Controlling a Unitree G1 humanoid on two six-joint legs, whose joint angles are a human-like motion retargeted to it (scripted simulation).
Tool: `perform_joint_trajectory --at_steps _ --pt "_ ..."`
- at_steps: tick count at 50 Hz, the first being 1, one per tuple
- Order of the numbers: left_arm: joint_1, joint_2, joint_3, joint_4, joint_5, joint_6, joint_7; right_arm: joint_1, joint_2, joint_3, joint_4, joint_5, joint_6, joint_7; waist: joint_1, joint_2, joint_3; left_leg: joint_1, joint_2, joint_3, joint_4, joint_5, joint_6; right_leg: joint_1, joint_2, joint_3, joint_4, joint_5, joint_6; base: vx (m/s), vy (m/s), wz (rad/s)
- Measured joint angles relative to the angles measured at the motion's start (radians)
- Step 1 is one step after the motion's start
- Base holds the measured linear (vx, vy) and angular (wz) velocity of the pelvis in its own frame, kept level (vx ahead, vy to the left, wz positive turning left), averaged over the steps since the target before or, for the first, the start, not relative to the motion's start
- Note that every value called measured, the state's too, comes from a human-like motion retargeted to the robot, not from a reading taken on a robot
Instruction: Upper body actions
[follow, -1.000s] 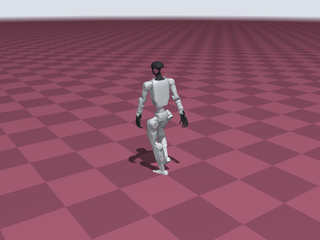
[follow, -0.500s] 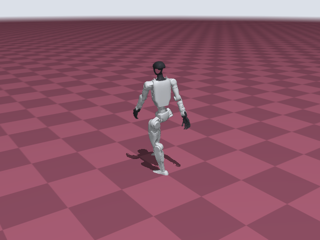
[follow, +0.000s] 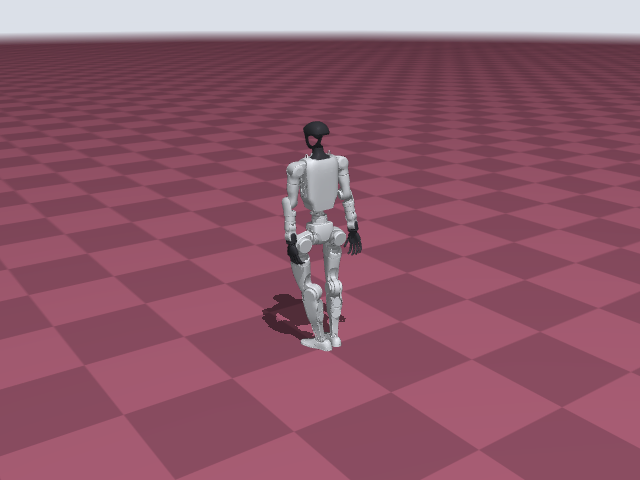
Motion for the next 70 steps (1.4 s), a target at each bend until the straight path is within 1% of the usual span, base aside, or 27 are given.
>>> perform_joint_trajectory --at_steps 3,5,8,13,15,21,25,28,30,33,35,37,38,39,40,42,45,47,50,53,55,59,60,62,65,67,70 --pt "-0.01 -0.006 0.0 -0.013 -0.041 -0.008 -0.015 -0.007 -0.004 0.004 -0.008 0.0 -0.001 -0.012 -0.053 0.016 0.053 0.01 0.014 -0.025 0.004 0.014 -0.005 0.023 0.005 -0.053 0.007 -0.009 -0.01 -0.16 -0.12 0.4" --pt "-0.027 -0.008 0.005 -0.017 -0.034 0.0 -0.018 -0.008 -0.013 0.007 0.001 0.011 0.002 -0.015 -0.083 0.027 0.074 0.014 0.023 -0.041 0.007 0.019 -0.008 0.04 0.011 -0.065 -0.001 -0.012 -0.011 -0.15 -0.09 0.44" --pt "-0.053 -0.014 0.003 -0.031 0.006 0.003 -0.013 0.011 -0.03 0.0 0.033 0.037 0.021 -0.011 -0.111 0.032 0.067 0.001 0.027 -0.073 0.011 0.024 -0.015 0.046 0.013 -0.082 -0.026 -0.007 -0.013 -0.05 -0.09 0.49" --pt "-0.051 -0.026 -0.052 -0.081 0.03 -0.025 -0.026 0.064 -0.042 -0.027 0.065 0.044 0.042 -0.027 -0.061 0.022 0.026 -0.009 0.026 -0.064 0.0 0.031 -0.027 0.026 0.009 -0.083 -0.03 -0.004 -0.021 0.08 -0.11 -0.06" --pt "-0.059 -0.027 -0.061 -0.093 0.028 -0.029 -0.028 0.066 -0.042 -0.033 0.067 0.036 0.046 -0.033 -0.055 0.021 0.026 -0.013 0.029 -0.06 -0.001 0.033 -0.032 0.016 0.011 -0.082 -0.022 -0.007 -0.025 -0.06 -0.11 -0.09" --pt "-0.092 -0.017 -0.06 -0.104 0.023 -0.023 -0.029 0.037 -0.052 -0.024 0.053 0.033 0.037 -0.043 -0.097 0.047 0.061 -0.008 0.053 -0.077 0.001 0.039 -0.042 0.02 0.029 -0.091 -0.006 -0.022 -0.033 -0.08 -0.07 0.1" --pt "-0.072 -0.014 -0.071 -0.141 0.058 -0.02 -0.06 0.021 -0.057 -0.023 0.071 0.078 0.033 -0.046 -0.084 0.062 0.051 -0.005 0.06 -0.074 -0.005 0.04 -0.051 0.019 0.034 -0.104 -0.005 -0.026 -0.039 -0.02 -0.09 -0.03" --pt "-0.021 -0.007 -0.07 -0.167 0.108 -0.045 -0.08 -0.006 -0.057 -0.011 0.1 0.134 0.038 -0.044 -0.073 0.077 0.038 0.0 0.065 -0.071 0.01 0.027 -0.062 0.028 0.038 -0.101 -0.011 -0.03 -0.048 0.03 -0.04 -0.03" --pt "0.023 -0.002 -0.057 -0.171 0.143 -0.039 -0.06 -0.031 -0.05 0.0 0.102 0.166 0.06 -0.042 -0.07 0.089 0.035 -0.004 0.073 -0.071 0.043 0.007 -0.07 0.037 0.041 -0.099 -0.017 -0.033 -0.055 0.01 -0.03 0.0" --pt "0.107 0.002 -0.04 -0.15 0.157 -0.015 -0.036 -0.085 -0.036 0.03 0.102 0.202 0.083 -0.036 -0.055 0.099 0.021 -0.048 0.093 -0.061 0.163 -0.012 -0.092 0.046 0.03 -0.09 -0.02 -0.04 -0.062 0.02 -0.02 -0.04" --pt "0.177 0.004 -0.026 -0.137 0.178 0.012 -0.037 -0.134 -0.022 0.059 0.102 0.223 0.09 -0.018 -0.031 0.091 0.017 -0.103 0.113 -0.04 0.301 0.064 -0.107 0.054 0.01 -0.061 -0.018 -0.045 -0.066 0.04 -0.03 -0.11" --pt "0.228 0.014 -0.009 -0.121 0.207 0.042 -0.051 -0.218 0.004 0.079 0.102 0.236 0.091 0.013 -0.027 0.06 0.034 -0.208 0.164 -0.041 0.536 0.203 -0.131 0.062 -0.032 -0.061 -0.014 -0.053 -0.066 -0.14 -0.1 0.47" --pt "0.252 0.023 -0.005 -0.11 0.216 0.05 -0.052 -0.264 0.018 0.071 0.102 0.235 0.08 0.024 -0.03 0.051 0.048 -0.274 0.184 -0.071 0.662 0.274 -0.124 0.071 -0.045 -0.072 -0.013 -0.058 -0.065 -0.2 -0.18 0.73" --pt "0.274 0.034 -0.004 -0.098 0.22 0.056 -0.05 -0.309 0.032 0.066 0.096 0.238 0.067 0.04 -0.014 0.037 0.066 -0.343 0.207 -0.08 0.785 0.328 -0.091 0.081 -0.056 -0.071 -0.012 -0.06 -0.066 -0.17 -0.2 0.53" --pt "0.296 0.045 -0.003 -0.085 0.222 0.06 -0.047 -0.353 0.046 0.062 0.086 0.244 0.052 0.059 0.01 0.023 0.086 -0.413 0.23 -0.077 0.908 0.373 -0.044 0.091 -0.066 -0.063 -0.01 -0.06 -0.067 -0.13 -0.19 0.22" --pt "0.334 0.069 0.01 -0.053 0.237 0.078 -0.063 -0.444 0.062 0.048 0.056 0.259 0.042 0.108 0.06 0.006 0.111 -0.541 0.307 -0.05 1.139 0.279 -0.013 0.106 -0.068 -0.081 -0.011 -0.058 -0.079 -0.12 -0.19 0.0" --pt "0.383 0.084 0.045 0.0 0.267 0.114 -0.101 -0.571 0.09 -0.043 -0.004 0.254 0.034 0.113 0.181 0.005 0.159 -0.716 0.461 0.004 1.413 0.177 0.042 0.123 -0.054 -0.055 0.002 -0.062 -0.101 -0.1 -0.15 -0.56" --pt "0.432 0.087 0.053 0.0 0.277 0.13 -0.157 -0.657 0.107 -0.069 -0.043 0.286 0.013 0.121 0.237 -0.009 0.197 -0.82 0.507 0.032 1.531 0.128 0.064 0.131 -0.055 -0.027 0.021 -0.071 -0.119 0.02 -0.12 -0.65" --pt "0.498 0.083 0.071 0.0 0.318 0.162 -0.203 -0.762 0.127 -0.05 -0.114 0.359 -0.017 0.156 0.299 -0.043 0.238 -0.96 0.508 0.079 1.614 0.09 0.074 0.134 -0.075 0.022 0.059 -0.091 -0.14 0.06 -0.06 -0.54" --pt "0.541 0.064 0.08 0.0 0.344 0.162 -0.223 -0.846 0.138 -0.039 -0.183 0.377 -0.038 0.195 0.346 -0.08 0.289 -1.031 0.468 0.148 1.608 0.069 0.084 0.142 -0.116 0.074 0.104 -0.111 -0.143 0.07 0.01 -0.38" --pt "0.555 0.051 0.082 0.0 0.349 0.152 -0.233 -0.885 0.148 -0.034 -0.229 0.386 -0.052 0.201 0.376 -0.099 0.322 -1.06 0.438 0.176 1.595 0.059 0.079 0.154 -0.139 0.098 0.124 -0.119 -0.145 0.08 0.01 -0.35" --pt "0.53 0.029 0.089 0.0 0.37 0.126 -0.26 -0.937 0.157 -0.019 -0.284 0.408 -0.088 0.173 0.422 -0.122 0.369 -1.026 0.417 0.187 1.561 0.058 0.038 0.166 -0.164 0.114 0.147 -0.129 -0.147 0.03 -0.06 -0.25" --pt "0.518 0.025 0.087 0.0 0.372 0.117 -0.264 -0.946 0.156 -0.016 -0.289 0.412 -0.093 0.163 0.426 -0.123 0.371 -1.01 0.416 0.18 1.556 0.061 0.034 0.167 -0.162 0.111 0.147 -0.131 -0.147 -0.01 -0.08 0.19" --pt "0.49 0.02 0.079 0.0 0.38 0.094 -0.263 -0.946 0.158 -0.016 -0.289 0.416 -0.106 0.154 0.415 -0.119 0.35 -0.974 0.417 0.151 1.551 0.069 0.025 0.161 -0.149 0.09 0.135 -0.129 -0.144 0.0 -0.05 0.52" --pt "0.453 0.016 0.066 0.0 0.404 0.065 -0.258 -0.913 0.163 -0.022 -0.275 0.403 -0.128 0.151 0.384 -0.11 0.283 -0.898 0.421 0.094 1.526 0.089 0.011 0.138 -0.123 0.054 0.111 -0.123 -0.139 0.05 0.04 0.64" --pt "0.442 0.017 0.064 -0.016 0.41 0.056 -0.252 -0.875 0.169 -0.025 -0.247 0.375 -0.127 0.144 0.354 -0.102 0.236 -0.818 0.41 0.054 1.472 0.103 0.001 0.13 -0.107 0.029 0.091 -0.12 -0.134 0.1 0.08 0.63" --pt "0.425 0.025 0.077 -0.049 0.382 0.053 -0.227 -0.808 0.181 -0.019 -0.187 0.33 -0.118 0.126 0.297 -0.086 0.181 -0.641 0.346 0.001 1.297 0.143 -0.018 0.133 -0.087 -0.014 0.064 -0.116 -0.121 0.12 0.07 0.6"
